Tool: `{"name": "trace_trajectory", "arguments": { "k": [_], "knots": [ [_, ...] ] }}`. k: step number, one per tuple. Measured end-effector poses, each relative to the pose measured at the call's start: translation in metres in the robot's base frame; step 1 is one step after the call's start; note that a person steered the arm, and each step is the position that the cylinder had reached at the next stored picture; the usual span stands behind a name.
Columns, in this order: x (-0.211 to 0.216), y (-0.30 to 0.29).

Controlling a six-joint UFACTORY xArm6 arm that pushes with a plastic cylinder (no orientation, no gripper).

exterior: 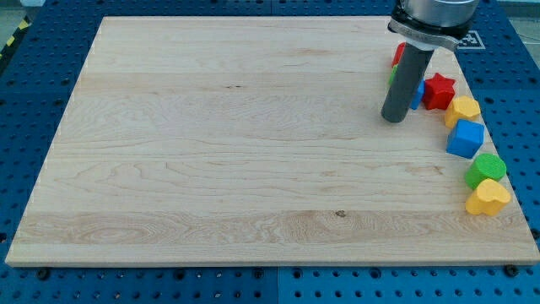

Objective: Slightly move the red star to the top of the yellow hexagon

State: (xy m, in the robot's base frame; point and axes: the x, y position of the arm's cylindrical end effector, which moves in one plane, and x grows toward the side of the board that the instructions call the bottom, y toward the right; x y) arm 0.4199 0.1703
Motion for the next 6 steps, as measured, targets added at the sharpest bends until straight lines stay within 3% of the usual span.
{"name": "trace_trajectory", "arguments": {
  "k": [4,6],
  "knots": [
    [-0.065,0.013],
    [-0.001,0.018]
  ]
}}
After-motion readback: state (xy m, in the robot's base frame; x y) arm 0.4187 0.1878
